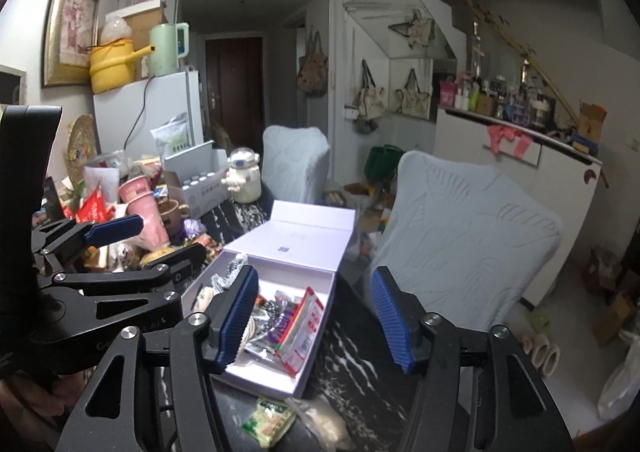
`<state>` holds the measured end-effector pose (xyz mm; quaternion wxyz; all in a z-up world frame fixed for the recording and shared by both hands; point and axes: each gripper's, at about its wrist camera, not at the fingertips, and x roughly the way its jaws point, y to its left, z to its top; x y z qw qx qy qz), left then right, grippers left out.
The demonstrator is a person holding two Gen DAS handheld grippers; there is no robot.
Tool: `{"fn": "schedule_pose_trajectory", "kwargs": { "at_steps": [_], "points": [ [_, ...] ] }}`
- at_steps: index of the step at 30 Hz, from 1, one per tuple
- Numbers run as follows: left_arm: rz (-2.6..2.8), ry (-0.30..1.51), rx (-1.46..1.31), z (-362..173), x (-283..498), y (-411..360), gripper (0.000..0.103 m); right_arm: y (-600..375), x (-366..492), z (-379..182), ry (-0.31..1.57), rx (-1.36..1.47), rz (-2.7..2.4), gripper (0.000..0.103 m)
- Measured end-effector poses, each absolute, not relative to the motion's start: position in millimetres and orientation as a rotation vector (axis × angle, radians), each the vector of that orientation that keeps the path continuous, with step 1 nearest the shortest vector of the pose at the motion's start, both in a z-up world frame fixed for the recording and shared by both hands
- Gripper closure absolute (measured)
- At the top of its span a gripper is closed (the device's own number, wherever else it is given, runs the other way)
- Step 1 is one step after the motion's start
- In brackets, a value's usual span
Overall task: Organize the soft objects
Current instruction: 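Move both tools back from the box toward the green packet and zip bag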
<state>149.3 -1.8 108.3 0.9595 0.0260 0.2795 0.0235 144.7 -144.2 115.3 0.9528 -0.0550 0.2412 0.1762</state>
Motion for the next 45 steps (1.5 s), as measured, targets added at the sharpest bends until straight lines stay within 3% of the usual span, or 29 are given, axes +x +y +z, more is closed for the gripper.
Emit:
{"fn": "schedule_pose_trajectory", "kwargs": {
  "at_steps": [9,22,45],
  "points": [
    [0.006,0.568,0.054,108,111,-20,0.031,-165,99,119,0.483,-0.114,0.335,0.032],
    [-0.068,0.64,0.039,76,80,-41,0.031,-192,51,94,0.526,-0.115,0.296,0.032],
    [-0.139,0.838,0.019,-21,90,-56,0.031,-210,58,-1,0.706,-0.04,0.323,0.032]
  ]
}}
